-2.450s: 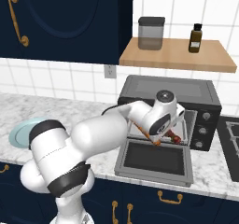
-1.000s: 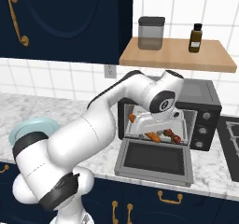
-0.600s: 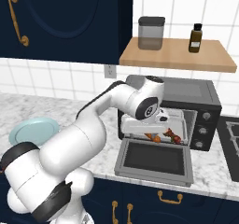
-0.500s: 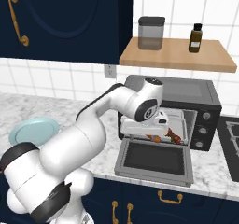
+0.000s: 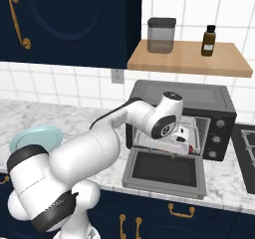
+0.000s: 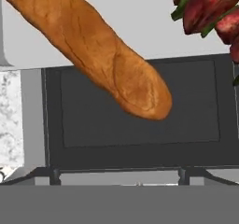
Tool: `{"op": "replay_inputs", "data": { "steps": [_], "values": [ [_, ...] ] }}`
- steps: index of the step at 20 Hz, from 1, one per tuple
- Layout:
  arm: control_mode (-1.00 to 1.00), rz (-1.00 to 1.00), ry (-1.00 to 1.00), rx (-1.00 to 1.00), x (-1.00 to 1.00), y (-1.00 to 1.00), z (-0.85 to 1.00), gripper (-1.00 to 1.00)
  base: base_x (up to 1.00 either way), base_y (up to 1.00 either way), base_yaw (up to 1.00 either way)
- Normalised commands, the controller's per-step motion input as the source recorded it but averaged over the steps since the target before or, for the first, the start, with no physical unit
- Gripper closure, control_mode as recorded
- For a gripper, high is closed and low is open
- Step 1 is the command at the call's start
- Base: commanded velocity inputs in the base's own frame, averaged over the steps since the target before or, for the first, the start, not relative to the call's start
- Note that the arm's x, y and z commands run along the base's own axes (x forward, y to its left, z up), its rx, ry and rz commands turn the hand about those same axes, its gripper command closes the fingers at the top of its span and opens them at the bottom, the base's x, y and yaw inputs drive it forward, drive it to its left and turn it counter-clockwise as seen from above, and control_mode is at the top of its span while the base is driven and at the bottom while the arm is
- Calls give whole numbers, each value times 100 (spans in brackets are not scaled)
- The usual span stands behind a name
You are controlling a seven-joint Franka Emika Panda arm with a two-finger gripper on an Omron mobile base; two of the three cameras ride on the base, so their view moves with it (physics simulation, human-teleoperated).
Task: Pick up the kebab skewer and baguette bread, and place them inside the toaster oven. Close the toaster oven door and start by setting the timer.
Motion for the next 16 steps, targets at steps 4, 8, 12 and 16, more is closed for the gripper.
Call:
{"op": "replay_inputs", "data": {
  "steps": [4,8,12,16],
  "values": [
    [-100,-21,0,-7,68,-13,-58,-100,0,0,0],
    [-100,-7,0,-4,71,-36,-47,-100,0,0,0],
    [-100,-4,0,0,54,-50,-32,-100,0,0,0],
    [-100,-5,0,0,22,-29,-18,-100,0,0,0]
  ]
}}
